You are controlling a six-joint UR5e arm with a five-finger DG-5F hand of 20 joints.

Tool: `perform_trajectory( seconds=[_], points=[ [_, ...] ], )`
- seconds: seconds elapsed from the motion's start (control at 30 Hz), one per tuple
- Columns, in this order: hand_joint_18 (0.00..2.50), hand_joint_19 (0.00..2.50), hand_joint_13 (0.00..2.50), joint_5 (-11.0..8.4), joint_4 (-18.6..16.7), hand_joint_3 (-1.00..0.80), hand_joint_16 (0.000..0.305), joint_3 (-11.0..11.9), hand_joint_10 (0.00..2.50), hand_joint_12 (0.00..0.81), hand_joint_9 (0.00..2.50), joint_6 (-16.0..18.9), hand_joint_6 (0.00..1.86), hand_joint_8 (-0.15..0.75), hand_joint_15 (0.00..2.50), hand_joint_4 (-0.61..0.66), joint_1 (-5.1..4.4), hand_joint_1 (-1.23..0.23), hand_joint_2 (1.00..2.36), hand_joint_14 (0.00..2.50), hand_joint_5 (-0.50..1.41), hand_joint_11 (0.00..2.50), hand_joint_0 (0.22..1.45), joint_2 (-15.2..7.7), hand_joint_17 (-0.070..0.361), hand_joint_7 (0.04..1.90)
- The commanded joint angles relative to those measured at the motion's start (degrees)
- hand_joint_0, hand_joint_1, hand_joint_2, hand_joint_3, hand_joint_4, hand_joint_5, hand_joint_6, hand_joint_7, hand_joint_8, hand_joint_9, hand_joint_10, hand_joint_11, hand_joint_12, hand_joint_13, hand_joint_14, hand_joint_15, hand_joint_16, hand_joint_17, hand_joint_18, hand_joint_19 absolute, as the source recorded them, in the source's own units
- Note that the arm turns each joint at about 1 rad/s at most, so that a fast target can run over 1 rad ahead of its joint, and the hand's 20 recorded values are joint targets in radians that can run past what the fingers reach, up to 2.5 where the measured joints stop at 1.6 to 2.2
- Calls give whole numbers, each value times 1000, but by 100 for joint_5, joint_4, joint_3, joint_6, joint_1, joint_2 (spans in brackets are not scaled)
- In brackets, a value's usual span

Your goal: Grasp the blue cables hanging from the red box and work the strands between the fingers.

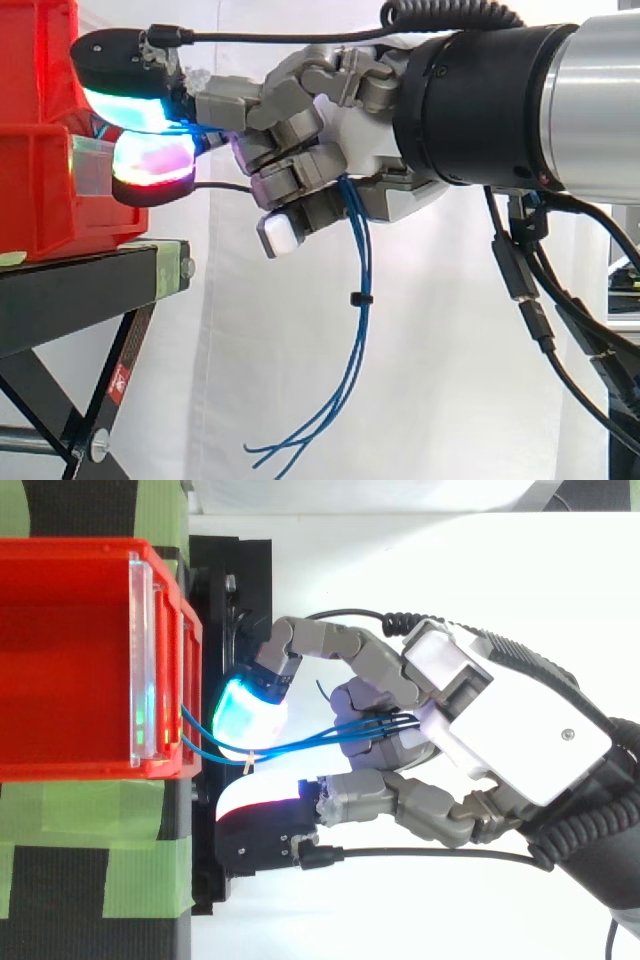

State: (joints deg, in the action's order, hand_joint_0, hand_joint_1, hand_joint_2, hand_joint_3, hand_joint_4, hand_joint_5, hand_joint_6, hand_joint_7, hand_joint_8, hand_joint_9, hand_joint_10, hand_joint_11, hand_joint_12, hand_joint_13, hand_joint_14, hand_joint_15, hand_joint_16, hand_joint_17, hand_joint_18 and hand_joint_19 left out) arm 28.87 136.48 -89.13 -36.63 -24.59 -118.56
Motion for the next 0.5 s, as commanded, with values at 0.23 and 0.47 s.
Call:
perform_trajectory(
  seconds=[0.23, 0.47],
  points=[
    [1788, 833, 1472, 14, 1, -840, 56, 0, 2500, 486, 1051, 156, 414, 439, 1590, 240, -46, -624, 1007, 2500, 102, 2500, 802, 17, 125, 1325],
    [1788, 833, 1472, 14, 19, -787, 56, 0, 2500, 486, 1051, 147, 412, 439, 1590, 238, -63, -610, 1010, 2500, 113, 2500, 841, 175, 125, 1318]
  ],
)
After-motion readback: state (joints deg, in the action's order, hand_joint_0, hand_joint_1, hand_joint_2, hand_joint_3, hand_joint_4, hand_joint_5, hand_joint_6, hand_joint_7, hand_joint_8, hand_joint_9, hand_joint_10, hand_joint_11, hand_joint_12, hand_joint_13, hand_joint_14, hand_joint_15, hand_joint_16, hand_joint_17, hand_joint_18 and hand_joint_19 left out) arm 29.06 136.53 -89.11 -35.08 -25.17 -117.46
